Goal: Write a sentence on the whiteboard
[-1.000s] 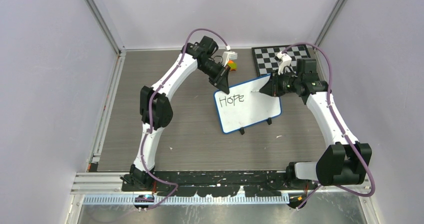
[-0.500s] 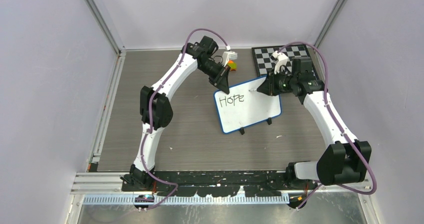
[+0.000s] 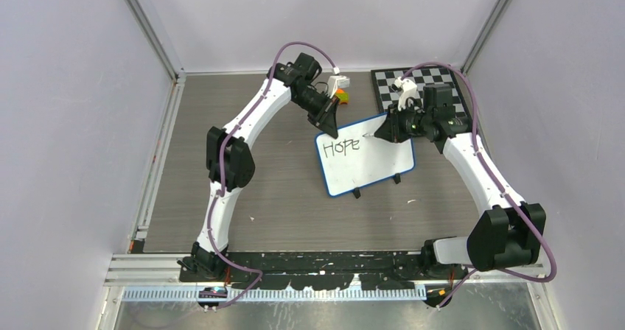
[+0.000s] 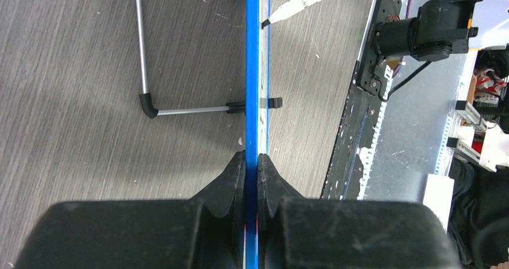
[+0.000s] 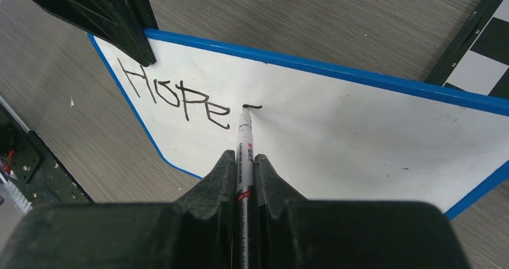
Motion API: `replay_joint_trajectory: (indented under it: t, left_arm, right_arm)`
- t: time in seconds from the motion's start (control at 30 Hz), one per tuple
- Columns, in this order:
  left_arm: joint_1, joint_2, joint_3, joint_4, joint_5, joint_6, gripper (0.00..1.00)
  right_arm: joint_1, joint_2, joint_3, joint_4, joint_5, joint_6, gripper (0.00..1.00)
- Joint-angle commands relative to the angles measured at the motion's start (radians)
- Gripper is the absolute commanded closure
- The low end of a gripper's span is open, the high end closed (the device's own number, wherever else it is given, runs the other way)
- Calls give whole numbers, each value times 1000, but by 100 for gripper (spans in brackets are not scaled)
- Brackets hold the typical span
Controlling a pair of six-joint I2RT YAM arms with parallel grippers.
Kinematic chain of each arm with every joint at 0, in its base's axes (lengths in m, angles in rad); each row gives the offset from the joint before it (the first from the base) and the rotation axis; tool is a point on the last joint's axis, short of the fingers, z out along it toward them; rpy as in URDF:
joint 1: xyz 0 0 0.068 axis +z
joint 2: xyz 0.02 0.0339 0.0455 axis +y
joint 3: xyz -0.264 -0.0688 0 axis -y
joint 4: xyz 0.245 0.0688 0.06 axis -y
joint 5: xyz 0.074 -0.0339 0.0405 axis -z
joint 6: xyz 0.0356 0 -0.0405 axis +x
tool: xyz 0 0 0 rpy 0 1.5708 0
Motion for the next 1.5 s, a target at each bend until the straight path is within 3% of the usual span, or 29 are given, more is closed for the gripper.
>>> replay_joint_trajectory:
  t: [0.0,0.53,0.83,1.47]
  left_arm:
    - [-28,1,-7,-22,-30,-3,100]
    - [-28,4,-9,-23,-33,-3,100]
    - [-28,0,-12,-19,-33,-5,100]
    - [-28,-5,-23,-11,-34,-12,100]
  right_arm:
    - [2,-11,4,-1,49,-38,100]
    - [5,-35,-61,-57,32,-82,100]
    - [15,-45,6,-104,-40,-80,100]
    - [15,28,34,-17,14,-34,100]
